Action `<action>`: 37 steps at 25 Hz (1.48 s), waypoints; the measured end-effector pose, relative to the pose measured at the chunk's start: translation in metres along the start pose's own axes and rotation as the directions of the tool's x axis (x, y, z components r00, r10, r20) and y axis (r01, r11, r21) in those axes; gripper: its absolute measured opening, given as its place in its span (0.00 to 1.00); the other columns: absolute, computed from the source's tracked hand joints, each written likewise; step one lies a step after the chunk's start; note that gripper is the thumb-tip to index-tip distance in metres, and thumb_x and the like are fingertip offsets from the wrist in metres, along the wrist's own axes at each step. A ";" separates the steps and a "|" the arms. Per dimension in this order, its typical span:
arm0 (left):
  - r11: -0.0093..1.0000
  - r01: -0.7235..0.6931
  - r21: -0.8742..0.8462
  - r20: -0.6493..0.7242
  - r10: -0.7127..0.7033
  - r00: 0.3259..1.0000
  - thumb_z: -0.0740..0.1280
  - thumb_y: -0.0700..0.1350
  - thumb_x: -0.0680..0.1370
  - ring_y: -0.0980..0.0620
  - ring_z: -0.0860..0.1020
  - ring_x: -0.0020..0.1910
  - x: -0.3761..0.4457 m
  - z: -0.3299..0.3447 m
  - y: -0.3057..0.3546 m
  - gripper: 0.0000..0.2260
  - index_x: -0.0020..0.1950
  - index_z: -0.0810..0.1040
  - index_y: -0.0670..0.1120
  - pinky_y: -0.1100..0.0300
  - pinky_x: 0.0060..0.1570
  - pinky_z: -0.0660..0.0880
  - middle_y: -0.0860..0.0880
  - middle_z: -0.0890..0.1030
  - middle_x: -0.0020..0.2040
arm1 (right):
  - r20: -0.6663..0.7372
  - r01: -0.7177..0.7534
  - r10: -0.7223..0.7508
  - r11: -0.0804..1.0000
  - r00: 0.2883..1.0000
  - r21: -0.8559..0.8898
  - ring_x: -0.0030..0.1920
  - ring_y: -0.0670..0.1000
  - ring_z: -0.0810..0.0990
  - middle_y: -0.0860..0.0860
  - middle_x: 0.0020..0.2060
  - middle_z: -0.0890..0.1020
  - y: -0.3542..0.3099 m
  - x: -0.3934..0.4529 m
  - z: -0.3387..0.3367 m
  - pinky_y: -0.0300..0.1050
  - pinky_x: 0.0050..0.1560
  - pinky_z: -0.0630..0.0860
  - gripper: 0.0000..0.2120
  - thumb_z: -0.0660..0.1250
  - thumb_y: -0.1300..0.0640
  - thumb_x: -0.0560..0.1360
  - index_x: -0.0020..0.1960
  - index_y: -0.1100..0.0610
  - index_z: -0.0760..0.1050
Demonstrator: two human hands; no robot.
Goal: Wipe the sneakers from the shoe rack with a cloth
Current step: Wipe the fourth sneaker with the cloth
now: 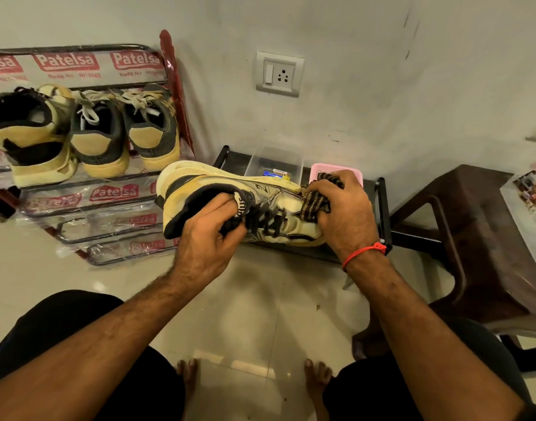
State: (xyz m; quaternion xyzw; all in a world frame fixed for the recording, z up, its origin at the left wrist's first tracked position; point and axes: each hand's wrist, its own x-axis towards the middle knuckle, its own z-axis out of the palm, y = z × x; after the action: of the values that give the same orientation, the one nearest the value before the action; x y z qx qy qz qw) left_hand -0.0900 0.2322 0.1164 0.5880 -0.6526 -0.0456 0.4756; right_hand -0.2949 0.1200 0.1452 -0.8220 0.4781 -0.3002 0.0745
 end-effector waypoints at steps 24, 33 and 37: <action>0.994 -0.107 0.026 0.150 0.102 0.983 0.65 0.43 0.78 0.55 0.76 0.50 -0.007 0.000 0.003 0.11 0.55 0.81 0.39 0.66 0.53 0.74 0.54 0.76 0.53 | 0.086 0.142 -0.203 0.878 0.975 0.456 0.55 0.47 0.78 0.50 0.53 0.82 -0.043 -0.005 -0.010 0.33 0.59 0.74 0.19 0.75 0.69 0.68 0.55 0.53 0.83; 0.997 0.053 0.048 0.037 -0.055 0.998 0.67 0.38 0.77 0.49 0.79 0.53 0.003 -0.007 -0.008 0.11 0.58 0.81 0.39 0.49 0.55 0.80 0.49 0.80 0.56 | 0.368 -0.123 0.107 0.992 0.924 0.020 0.60 0.56 0.74 0.56 0.57 0.78 0.006 0.008 -0.013 0.47 0.63 0.72 0.20 0.69 0.70 0.73 0.61 0.54 0.80; 0.991 0.136 0.014 -0.016 -0.135 0.991 0.65 0.40 0.78 0.52 0.79 0.52 0.005 -0.013 -0.009 0.12 0.58 0.82 0.40 0.51 0.54 0.81 0.51 0.80 0.54 | 0.464 -0.169 0.190 0.982 0.865 -0.087 0.61 0.59 0.75 0.58 0.58 0.78 0.013 0.009 -0.012 0.53 0.65 0.74 0.19 0.69 0.69 0.73 0.62 0.55 0.79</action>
State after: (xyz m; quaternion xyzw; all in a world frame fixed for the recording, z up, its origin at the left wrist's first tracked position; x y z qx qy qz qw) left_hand -0.0736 0.2320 0.1210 0.6349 -0.6079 -0.0685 0.4718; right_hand -0.3082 0.1071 0.1534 -0.8235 0.5265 -0.0732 0.1982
